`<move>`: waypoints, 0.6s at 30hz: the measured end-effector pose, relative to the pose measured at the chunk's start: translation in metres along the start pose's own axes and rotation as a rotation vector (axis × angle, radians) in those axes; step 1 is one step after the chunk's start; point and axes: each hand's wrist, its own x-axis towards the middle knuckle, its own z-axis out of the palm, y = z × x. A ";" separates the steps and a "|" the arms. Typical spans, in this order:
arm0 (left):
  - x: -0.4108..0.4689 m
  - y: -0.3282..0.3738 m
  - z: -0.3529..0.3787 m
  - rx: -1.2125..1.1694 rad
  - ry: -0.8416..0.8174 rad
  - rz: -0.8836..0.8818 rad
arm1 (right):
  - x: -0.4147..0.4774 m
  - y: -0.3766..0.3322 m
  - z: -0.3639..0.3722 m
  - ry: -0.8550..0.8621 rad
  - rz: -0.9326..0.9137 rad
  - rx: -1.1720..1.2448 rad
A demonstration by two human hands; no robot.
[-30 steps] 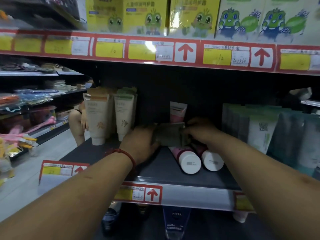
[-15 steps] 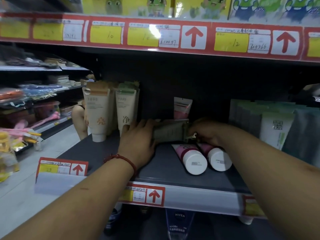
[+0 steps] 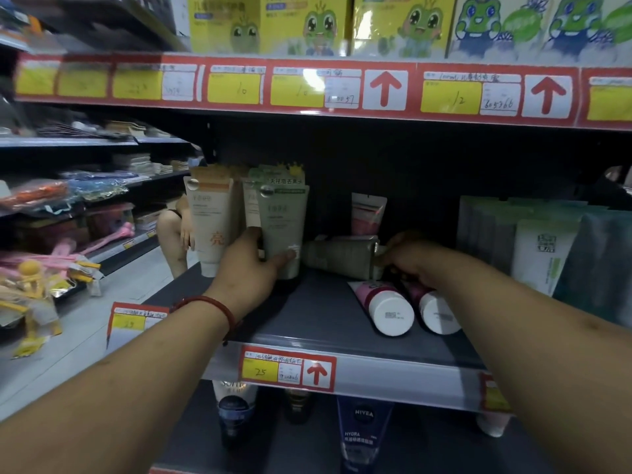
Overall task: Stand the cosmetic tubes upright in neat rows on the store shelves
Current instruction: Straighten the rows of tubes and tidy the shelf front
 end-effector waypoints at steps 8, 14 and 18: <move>-0.012 -0.008 -0.011 -0.033 0.013 0.058 | -0.006 -0.033 -0.002 0.127 -0.219 0.011; -0.027 -0.009 -0.008 -0.078 0.175 0.066 | 0.010 -0.063 0.008 0.256 -0.381 -0.045; -0.026 -0.007 -0.005 -0.024 0.158 0.136 | 0.028 -0.077 0.017 0.320 -0.516 -0.137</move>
